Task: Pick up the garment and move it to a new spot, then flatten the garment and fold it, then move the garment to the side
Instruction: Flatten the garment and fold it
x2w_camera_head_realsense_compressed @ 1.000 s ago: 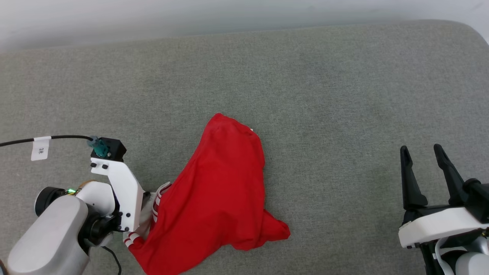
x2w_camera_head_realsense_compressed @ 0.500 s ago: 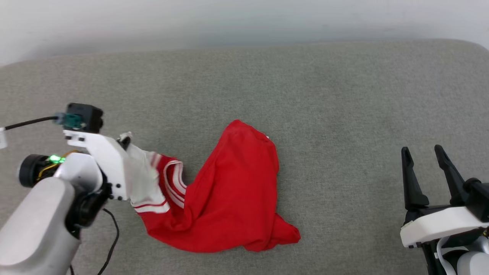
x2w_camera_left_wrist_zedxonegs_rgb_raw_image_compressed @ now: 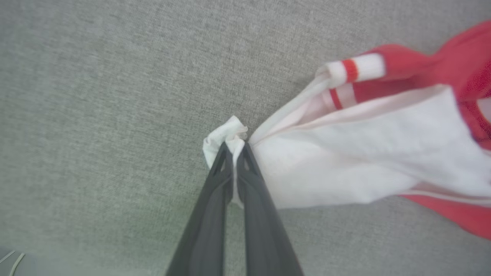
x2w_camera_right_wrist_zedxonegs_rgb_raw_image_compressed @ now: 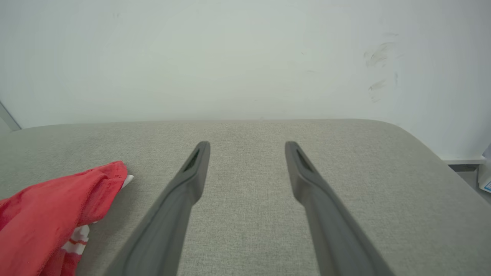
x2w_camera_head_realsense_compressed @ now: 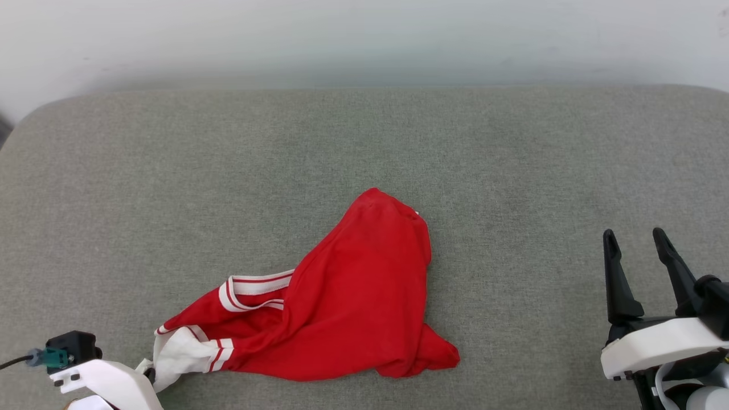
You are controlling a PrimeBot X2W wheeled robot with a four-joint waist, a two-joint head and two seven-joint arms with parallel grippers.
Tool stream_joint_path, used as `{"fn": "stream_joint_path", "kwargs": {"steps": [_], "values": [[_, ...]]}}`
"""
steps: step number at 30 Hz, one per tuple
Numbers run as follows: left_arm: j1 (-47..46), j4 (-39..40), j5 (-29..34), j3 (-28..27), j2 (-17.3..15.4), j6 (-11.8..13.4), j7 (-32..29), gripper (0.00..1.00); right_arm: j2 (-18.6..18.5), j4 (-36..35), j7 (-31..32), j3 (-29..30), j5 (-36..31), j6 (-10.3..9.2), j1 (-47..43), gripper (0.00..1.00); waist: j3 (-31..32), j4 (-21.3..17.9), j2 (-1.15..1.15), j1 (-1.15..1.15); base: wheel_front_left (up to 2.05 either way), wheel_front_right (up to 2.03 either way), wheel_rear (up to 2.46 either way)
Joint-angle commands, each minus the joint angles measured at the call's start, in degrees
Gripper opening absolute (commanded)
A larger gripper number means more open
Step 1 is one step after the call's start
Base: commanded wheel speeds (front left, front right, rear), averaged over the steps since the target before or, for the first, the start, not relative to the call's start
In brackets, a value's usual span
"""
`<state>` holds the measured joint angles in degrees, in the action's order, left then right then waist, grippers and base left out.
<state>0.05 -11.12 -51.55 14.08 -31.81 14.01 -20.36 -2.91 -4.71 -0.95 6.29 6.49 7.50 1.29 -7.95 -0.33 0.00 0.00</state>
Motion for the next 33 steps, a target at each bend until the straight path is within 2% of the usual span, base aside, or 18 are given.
{"fn": "stream_joint_path", "kwargs": {"steps": [1,3,8,17,23,33], "values": [[0.65,-1.61,0.02,0.45,1.14,-0.73,1.07,1.00,0.05,-0.20,0.12,0.00,-0.56,-0.02,-0.43,1.00,0.50,0.24,0.00,0.00,0.00,0.00,0.00],[0.14,-3.05,0.61,0.46,2.54,-1.25,3.82,1.00,0.05,-0.15,0.21,0.15,-0.73,-0.02,-0.69,1.00,1.20,0.54,0.00,0.00,0.00,0.00,0.00],[-2.47,-3.16,5.72,1.29,3.54,-1.62,13.15,1.00,0.04,0.09,0.81,-0.05,-0.59,-0.02,-1.47,1.00,3.88,0.81,0.00,0.00,0.00,0.00,0.00],[-5.33,3.29,15.69,5.64,6.23,-1.34,26.63,1.00,0.05,-0.32,1.99,-0.38,-0.81,-0.02,-3.81,1.00,7.97,0.60,0.00,0.00,0.00,0.00,0.00],[-5.89,7.35,20.20,8.58,8.21,0.87,30.12,1.00,0.05,-0.84,2.89,-0.74,-0.88,-0.02,-4.71,1.00,8.82,-0.09,0.00,0.00,0.00,0.00,0.00],[-3.79,8.63,20.69,9.36,10.91,3.40,32.06,1.00,0.05,0.45,3.94,-0.89,-0.81,-0.02,-5.62,1.00,9.30,0.62,0.00,0.00,0.00,0.00,0.00]]}}
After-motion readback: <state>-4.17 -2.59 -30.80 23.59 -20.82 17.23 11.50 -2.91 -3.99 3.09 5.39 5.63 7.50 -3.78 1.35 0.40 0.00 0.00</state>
